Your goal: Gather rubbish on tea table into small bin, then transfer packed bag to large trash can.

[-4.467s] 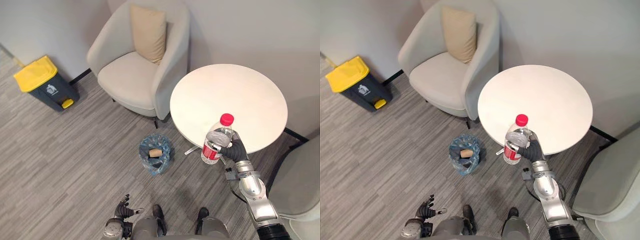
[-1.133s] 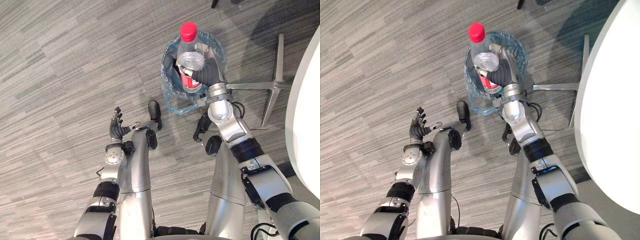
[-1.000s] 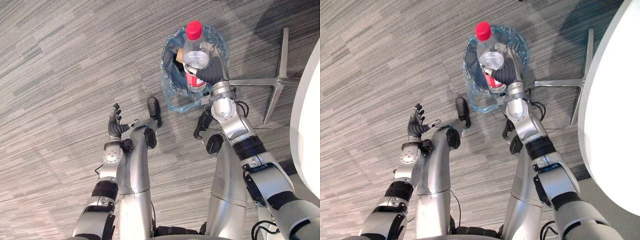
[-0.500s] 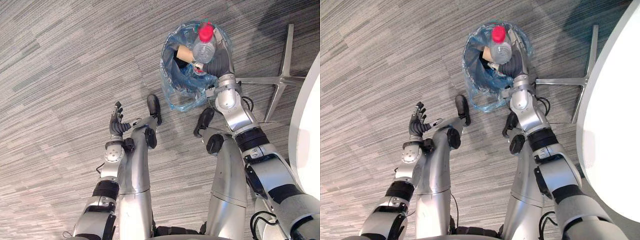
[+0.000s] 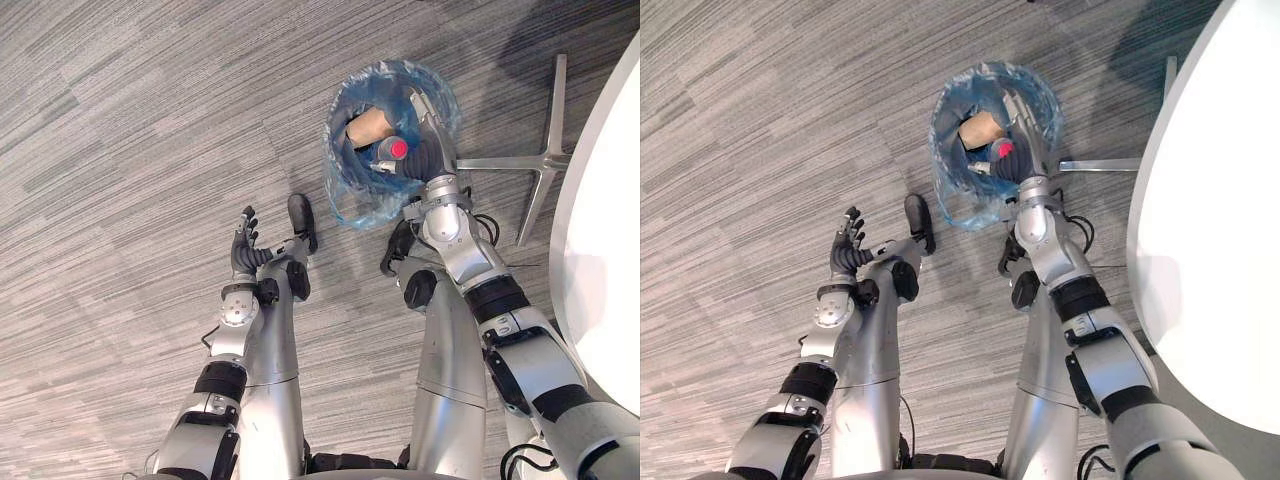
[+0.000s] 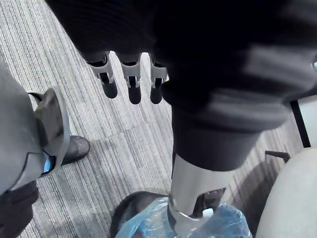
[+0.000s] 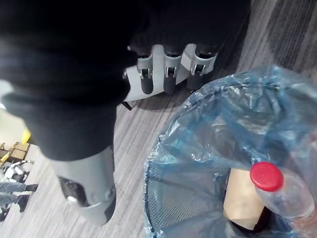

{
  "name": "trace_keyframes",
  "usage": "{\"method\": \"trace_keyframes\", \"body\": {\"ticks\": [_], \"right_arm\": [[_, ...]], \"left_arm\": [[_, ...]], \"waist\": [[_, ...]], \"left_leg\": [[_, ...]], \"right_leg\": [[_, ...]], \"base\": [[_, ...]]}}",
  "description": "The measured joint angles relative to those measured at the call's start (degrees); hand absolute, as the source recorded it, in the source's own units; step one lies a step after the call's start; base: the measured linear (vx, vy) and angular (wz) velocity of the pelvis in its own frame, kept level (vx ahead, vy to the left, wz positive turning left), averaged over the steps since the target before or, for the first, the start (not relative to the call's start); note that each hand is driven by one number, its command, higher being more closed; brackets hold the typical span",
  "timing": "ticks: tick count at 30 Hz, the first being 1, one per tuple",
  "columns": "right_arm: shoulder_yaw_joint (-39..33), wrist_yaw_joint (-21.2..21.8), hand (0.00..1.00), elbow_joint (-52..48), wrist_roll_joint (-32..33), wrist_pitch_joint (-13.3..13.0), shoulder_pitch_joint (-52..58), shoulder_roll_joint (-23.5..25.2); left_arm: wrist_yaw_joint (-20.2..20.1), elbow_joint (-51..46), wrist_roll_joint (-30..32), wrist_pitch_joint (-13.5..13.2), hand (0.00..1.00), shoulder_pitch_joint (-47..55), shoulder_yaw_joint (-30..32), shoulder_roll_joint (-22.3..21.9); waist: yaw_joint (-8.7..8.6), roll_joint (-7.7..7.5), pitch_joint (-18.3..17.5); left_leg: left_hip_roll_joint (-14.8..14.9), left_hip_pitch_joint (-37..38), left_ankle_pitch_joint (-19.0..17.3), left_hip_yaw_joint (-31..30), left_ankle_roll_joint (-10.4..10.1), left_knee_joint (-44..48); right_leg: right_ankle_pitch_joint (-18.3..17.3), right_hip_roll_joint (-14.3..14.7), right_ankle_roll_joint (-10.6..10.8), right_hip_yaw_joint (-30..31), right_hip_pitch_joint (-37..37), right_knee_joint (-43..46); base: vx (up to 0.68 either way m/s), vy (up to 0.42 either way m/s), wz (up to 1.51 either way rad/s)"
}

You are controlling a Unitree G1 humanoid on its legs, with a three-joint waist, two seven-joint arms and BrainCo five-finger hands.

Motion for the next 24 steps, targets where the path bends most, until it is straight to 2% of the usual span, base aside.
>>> {"method": "trace_keyframes", "body": {"ticks": [5, 9, 20, 24], "right_arm": [[1.6, 0.1, 0.00, -0.7, -5.0, 0.0, 1.8, 0.0], [3.8, 0.3, 0.00, 0.1, -9.9, 0.0, 2.7, -0.2], [10.0, 3.4, 0.00, 14.6, -16.5, 0.6, -0.6, -1.3], [11.0, 3.9, 0.00, 18.9, -17.6, 2.1, -3.0, -1.3]], "left_arm": [[0.0, 0.8, 0.1, 0.0, 0.00, 0.0, 0.0, -0.1], [0.1, 1.4, 0.5, 0.0, 0.00, 0.0, 0.0, 0.0], [0.1, 1.3, 0.5, -0.6, 0.00, -0.4, 0.0, 0.3], [0.1, 1.5, 0.4, -1.1, 0.00, -1.2, 0.0, 0.9]], "waist": [[-0.03, -0.07, 0.0], [-0.14, -1.15, -0.6], [0.04, -1.32, -0.7], [0.13, -1.32, -0.7]], "left_leg": [[0.3, 1.1, 0.3, 0.0, -0.5, -1.0], [0.3, 1.4, 0.5, 0.1, -0.9, -2.5], [0.0, 0.3, 1.0, -0.1, -0.8, -3.2], [0.0, -0.9, 1.2, -0.2, -0.8, -3.3]], "right_leg": [[0.1, 0.4, -0.1, -0.1, 0.8, -0.9], [0.2, 0.6, -0.2, -0.5, 0.9, -1.7], [0.1, 0.4, -0.2, -1.1, 0.3, -2.3], [0.1, 0.3, -0.1, -1.0, -1.1, -1.9]], "base": [[-0.05, -0.019, -0.04], [-0.03, -0.022, 0.03], [-0.01, -0.008, 0.02], [0.00, -0.005, 0.01]]}}
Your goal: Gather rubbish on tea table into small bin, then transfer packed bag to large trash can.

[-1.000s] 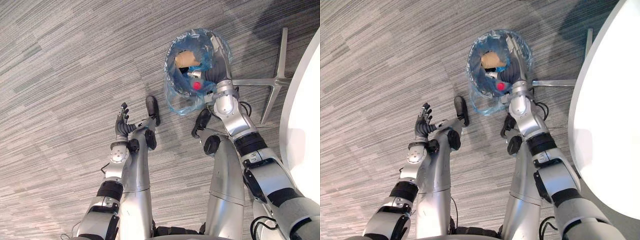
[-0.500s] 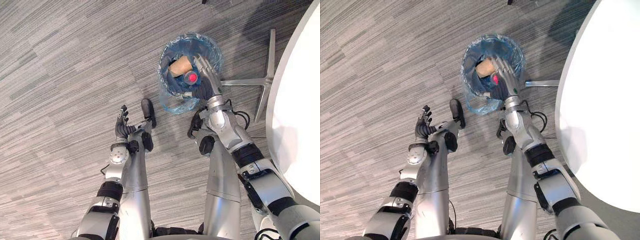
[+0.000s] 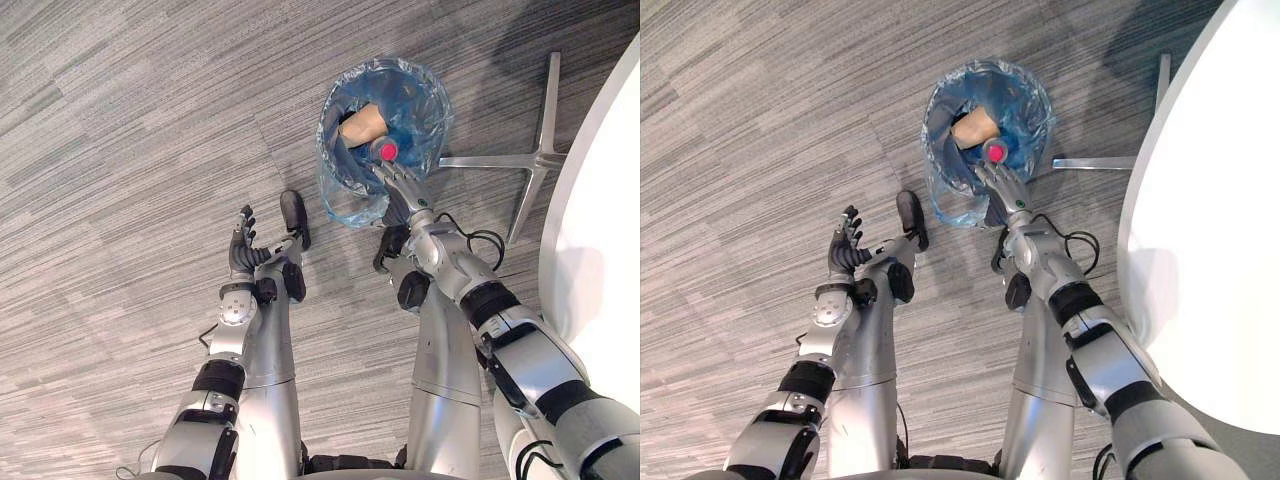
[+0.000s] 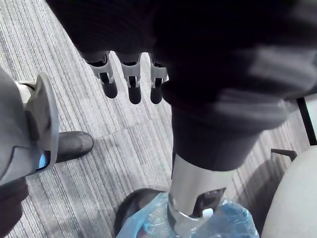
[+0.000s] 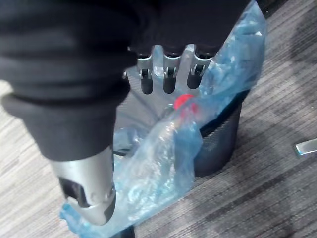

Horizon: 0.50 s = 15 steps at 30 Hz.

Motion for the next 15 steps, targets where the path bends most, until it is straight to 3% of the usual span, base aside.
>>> {"method": "trace_keyframes", "body": {"ticks": [6, 7, 15], "right_arm": [[0.8, 1.2, 0.00, 4.3, -2.0, 1.1, -2.3, 0.0], [1.3, 1.3, 1.00, 5.0, -2.0, 1.5, -2.6, 0.0], [2.8, 2.2, 1.00, 7.1, -2.0, 2.1, -4.2, 0.1]], "left_arm": [[-0.1, 0.1, -0.4, -0.1, 0.00, -0.5, -0.2, 0.5], [-0.1, 0.1, -0.5, -0.1, 0.00, -0.5, -0.2, 0.5], [-0.2, -0.4, -0.5, -0.2, 0.00, -0.8, -0.2, 0.5]], "waist": [[0.00, 0.00, 0.0], [0.00, 0.00, 0.0], [0.23, 0.03, 0.0]], "left_leg": [[0.0, -1.0, 0.0, -0.1, 0.0, 0.4], [0.0, -1.2, 0.0, -0.1, 0.0, 0.5], [-0.5, -2.1, 0.0, -0.3, -0.1, 0.9]], "right_leg": [[-0.3, -0.1, -0.2, 0.1, -1.2, 0.9], [-0.4, -0.2, -0.3, 0.1, -1.4, 1.1], [-0.9, -0.8, -0.5, 0.0, -2.4, 2.2]], "base": [[-0.01, -0.013, 0.01], [-0.03, -0.025, 0.06], [-0.02, -0.024, 0.04]]}}
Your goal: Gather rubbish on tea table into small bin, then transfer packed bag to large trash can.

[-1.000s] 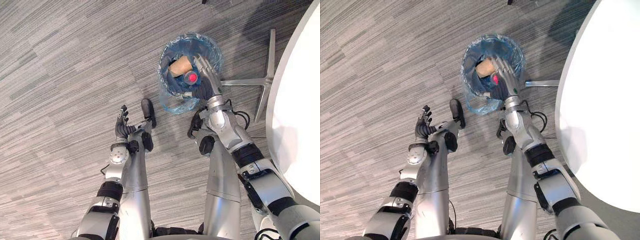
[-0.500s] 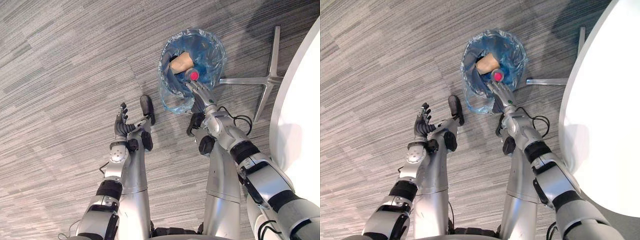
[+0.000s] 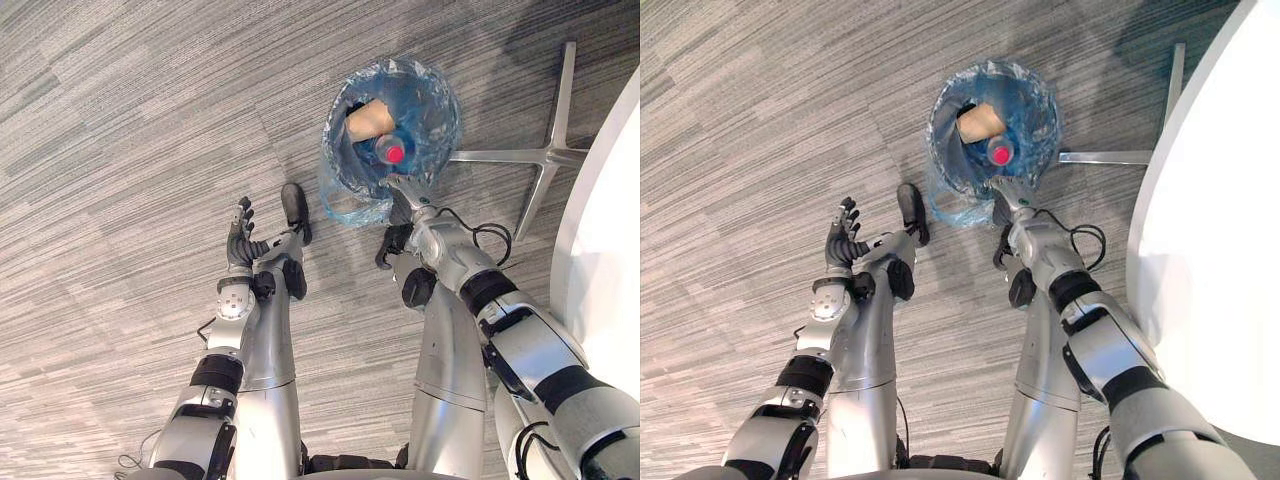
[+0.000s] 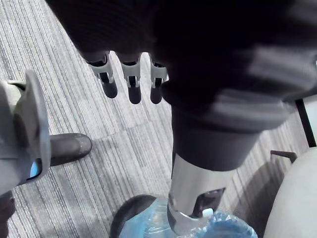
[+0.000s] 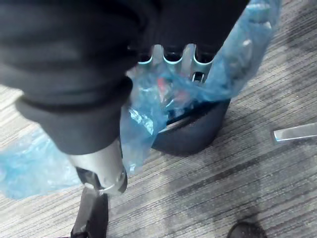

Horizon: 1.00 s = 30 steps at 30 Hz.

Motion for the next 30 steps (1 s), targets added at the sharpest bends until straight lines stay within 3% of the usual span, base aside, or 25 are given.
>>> {"method": "trace_keyframes", "body": {"ticks": [15, 23, 30], "right_arm": [[-1.2, -0.4, 1.00, -1.0, 0.5, 0.6, 0.5, 0.3], [-3.3, -1.5, 1.00, -9.3, 2.6, 0.7, 3.7, 1.2], [-6.4, -2.9, 1.00, -22.8, 5.9, 0.6, 11.4, 3.0]], "left_arm": [[0.0, -1.3, 0.0, 0.2, 0.00, 0.0, 0.0, -0.2], [0.0, -1.3, 0.1, 1.2, 0.00, 0.0, 0.2, -0.3], [0.0, -1.3, 0.7, 2.9, 0.00, 0.9, 0.1, -2.9]], "waist": [[1.01, 0.02, 0.0], [1.01, 0.02, 0.0], [0.75, 0.00, 0.0]], "left_leg": [[0.1, -0.6, 0.0, -0.2, 0.0, 0.9], [0.5, 0.1, 0.0, -0.3, 0.0, 1.9], [0.9, 5.0, -0.3, -0.4, 0.0, 1.6]], "right_leg": [[0.0, 0.0, 0.0, 0.0, -0.4, 0.6], [0.0, 0.3, 0.0, 0.0, 0.4, 1.2], [0.0, 0.8, 0.0, 0.1, 5.3, 0.5]], "base": [[-0.01, -0.005, 0.00], [-0.04, -0.019, -0.03], [-0.05, -0.025, -0.03]]}}
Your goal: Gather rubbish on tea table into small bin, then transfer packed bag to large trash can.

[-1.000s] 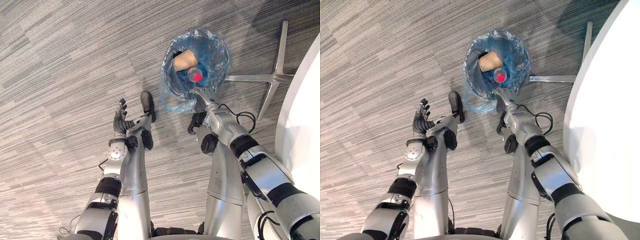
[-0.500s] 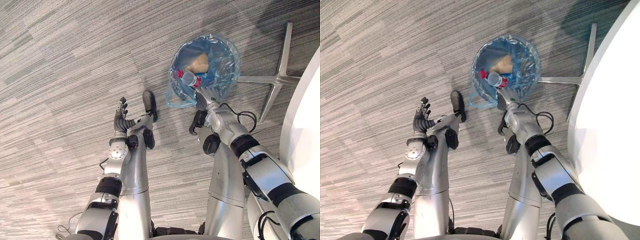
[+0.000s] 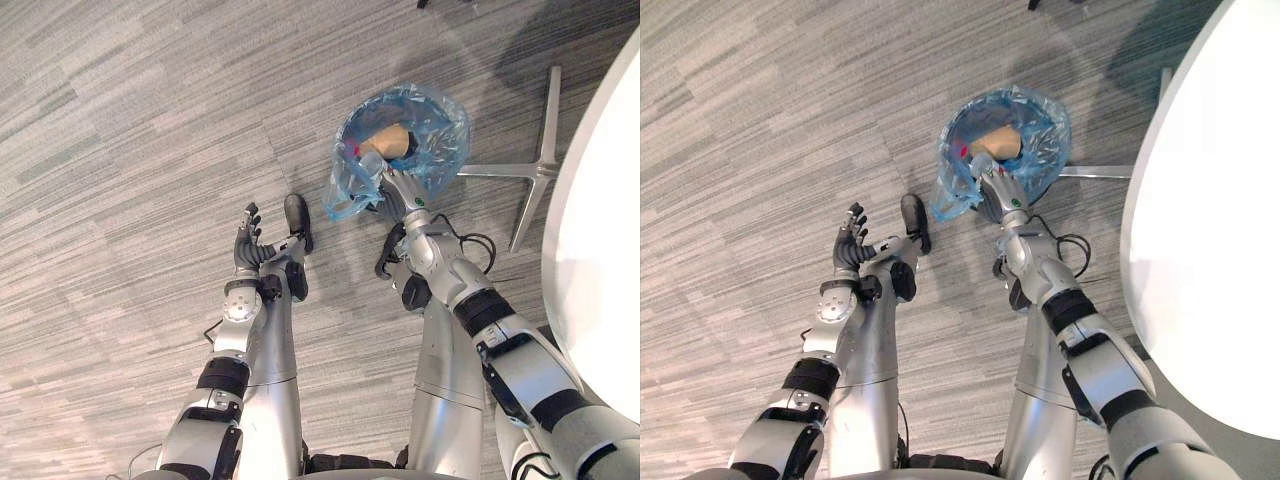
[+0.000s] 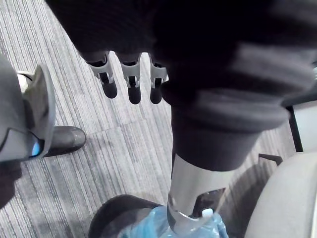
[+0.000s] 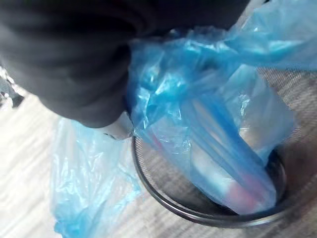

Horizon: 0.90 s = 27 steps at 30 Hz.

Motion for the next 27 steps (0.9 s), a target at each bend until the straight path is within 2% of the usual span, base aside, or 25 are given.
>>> {"method": "trace_keyframes", "body": {"ticks": [4, 9, 10, 11, 15, 17, 21, 24, 27], "right_arm": [[-1.7, -1.0, 1.00, -6.7, 2.6, -0.1, 4.4, 1.6], [-1.6, -1.0, 1.00, -18.0, 3.8, -0.7, 13.7, 2.6], [-1.5, -1.0, 1.00, -18.8, 3.9, -0.9, 14.6, 2.9], [-1.2, -1.0, 1.00, -20.8, 4.4, -1.5, 17.2, 3.9], [-0.8, -0.9, 1.00, -27.4, 5.8, -2.6, 23.2, 4.5], [-0.3, -0.7, 1.00, -29.4, 6.0, -2.7, 25.3, 4.5], [0.4, 1.0, 1.00, -31.8, 6.9, -5.1, 30.7, 5.2], [1.4, 3.2, 1.00, -31.6, 8.4, -6.2, 32.6, 5.0], [1.3, 4.8, 1.00, -31.6, 10.3, -7.2, 32.4, 4.7]], "left_arm": [[0.0, -0.5, 1.1, 0.1, 0.00, 2.3, -0.1, -0.1], [0.0, -3.2, 1.4, 0.6, 0.00, 7.2, -3.1, 0.0], [0.0, -3.2, 1.5, 0.7, 0.00, 7.5, -3.2, 0.1], [0.0, -3.7, 1.5, 0.8, 0.00, 9.0, -3.7, 0.4], [0.0, -6.0, 1.7, 0.8, 0.00, 13.1, -5.3, 1.1], [0.0, -6.1, 1.7, 0.8, 0.00, 14.6, -5.3, 1.3], [-0.1, -7.8, 2.6, 0.8, 0.00, 19.8, -7.5, 2.9], [-0.4, -8.3, 3.8, 0.6, 0.00, 22.4, -9.5, 4.5], [-1.4, -9.7, 3.8, 0.5, 0.00, 24.7, -9.5, 5.5]], "waist": [[-1.08, -0.01, 0.0], [-1.21, -0.39, -0.2], [-1.22, -0.66, -0.4], [-1.24, -1.59, -0.9], [-1.27, -2.64, -1.8], [-1.29, -3.04, -2.8], [-1.41, -3.44, -7.0], [-1.58, -3.49, -10.1], [-2.12, -3.47, -12.3]], "left_leg": [[0.0, 4.7, 0.0, 0.2, -0.1, -1.4], [0.0, 15.3, -0.1, 1.1, 0.0, -5.3], [-0.1, 16.5, -0.1, 1.3, -0.1, -6.0], [-0.2, 19.8, -0.1, 1.9, -0.1, -7.3], [-0.4, 28.1, -0.1, 2.7, -0.3, -11.0], [-0.8, 31.5, 0.0, 3.2, -0.3, -13.2], [-2.4, 39.6, 0.4, 4.2, -0.9, -19.2], [-3.9, 45.4, 2.2, 4.4, -1.3, -25.7], [-4.5, 49.6, 4.6, 4.7, -0.8, -31.4]], "right_leg": [[0.1, 0.2, 0.0, -0.1, 4.7, -1.4], [0.6, 1.1, 0.8, -0.1, 15.3, -6.3], [0.7, 1.2, 0.9, -0.1, 16.4, -6.9], [0.9, 1.3, 1.1, 0.0, 19.6, -8.4], [1.5, 2.0, 2.0, 0.0, 28.2, -13.3], [2.0, 2.1, 2.4, 0.1, 31.2, -15.4], [2.7, 2.1, 3.4, 0.6, 38.5, -20.6], [4.1, 2.4, 4.0, 0.7, 43.3, -25.9], [6.2, 3.2, 4.0, 0.8, 47.0, -30.9]], "base": [[-0.06, -0.034, -0.01], [-0.02, -0.020, -0.05], [0.03, -0.019, -0.07], [0.05, -0.017, -0.05], [0.07, -0.013, -0.05], [0.07, 0.002, -0.03], [0.11, 0.008, -0.02], [0.17, 0.022, -0.02], [0.16, 0.017, -0.06]]}}
